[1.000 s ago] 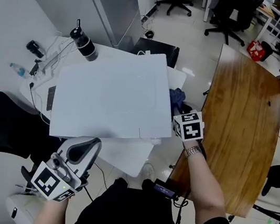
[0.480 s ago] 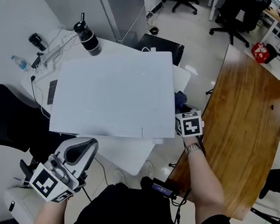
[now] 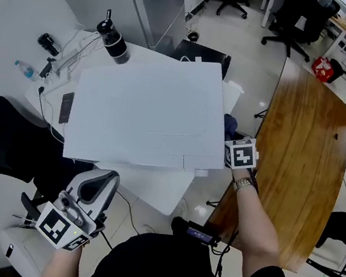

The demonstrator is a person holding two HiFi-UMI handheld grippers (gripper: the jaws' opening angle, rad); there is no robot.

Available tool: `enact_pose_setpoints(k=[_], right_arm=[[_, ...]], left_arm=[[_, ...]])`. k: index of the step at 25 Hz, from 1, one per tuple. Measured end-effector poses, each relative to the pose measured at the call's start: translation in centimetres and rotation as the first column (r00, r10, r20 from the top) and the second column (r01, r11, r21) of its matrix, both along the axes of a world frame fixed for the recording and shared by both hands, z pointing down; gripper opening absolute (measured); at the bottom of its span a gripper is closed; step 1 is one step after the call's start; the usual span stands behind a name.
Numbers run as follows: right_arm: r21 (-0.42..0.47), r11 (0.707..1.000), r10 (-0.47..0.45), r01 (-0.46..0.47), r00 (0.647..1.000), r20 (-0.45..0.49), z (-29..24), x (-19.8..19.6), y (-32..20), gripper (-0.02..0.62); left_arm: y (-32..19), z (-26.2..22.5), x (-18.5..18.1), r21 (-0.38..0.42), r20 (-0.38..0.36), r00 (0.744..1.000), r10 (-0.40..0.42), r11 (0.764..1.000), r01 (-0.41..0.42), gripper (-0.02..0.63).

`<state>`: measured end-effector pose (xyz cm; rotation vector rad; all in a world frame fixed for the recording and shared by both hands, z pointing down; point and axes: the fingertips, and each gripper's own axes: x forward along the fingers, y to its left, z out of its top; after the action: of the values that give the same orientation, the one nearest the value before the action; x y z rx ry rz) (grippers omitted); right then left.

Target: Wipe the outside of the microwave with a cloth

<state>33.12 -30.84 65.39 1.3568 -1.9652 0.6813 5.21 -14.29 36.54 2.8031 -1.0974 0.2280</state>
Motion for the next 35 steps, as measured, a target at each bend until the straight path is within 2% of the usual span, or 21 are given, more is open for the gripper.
enact_pose_setpoints(k=[11, 16, 20, 26, 31, 35], right_arm=[[0.110, 0.987, 0.121, -0.117, 0.992, -0.025, -5.4, 3.3, 6.0, 0.047], [0.192, 0.967, 0.178, -0.169, 0.984, -0.031, -9.4, 3.9, 10.7, 0.047], [0.265, 0.944, 0.209, -0.195, 0.978, -0.024, -13.7, 2.8, 15.0, 0.046], [0.354, 0.923, 0.165, -0.148, 0.986, -0.019, -18.5, -2.0, 21.3, 0.046], [0.411, 0.910, 0.055, -0.045, 0.998, -0.012, -20.8, -8.3, 24.7, 0.046], [0.452, 0.891, -0.056, 0.044, 0.998, 0.014, -21.6, -15.0, 25.6, 0.048]], left_arm=[[3.0, -1.0, -1.6, 0.030, -0.051, 0.998, 0.048, 0.998, -0.046, 0.005], [5.5, -1.1, -3.2, 0.054, -0.080, 0.994, 0.070, 0.996, -0.066, 0.006], [7.7, -1.4, -4.9, 0.067, -0.109, 0.991, 0.082, 0.995, -0.075, 0.005], [11.4, -1.5, -7.6, 0.088, -0.133, 0.988, 0.082, 0.994, -0.071, 0.005], [14.0, -1.2, -10.0, 0.093, -0.141, 0.989, 0.049, 0.995, -0.036, 0.006], [15.7, -1.2, -12.3, 0.095, -0.129, 0.992, 0.010, 0.995, 0.003, 0.005]])
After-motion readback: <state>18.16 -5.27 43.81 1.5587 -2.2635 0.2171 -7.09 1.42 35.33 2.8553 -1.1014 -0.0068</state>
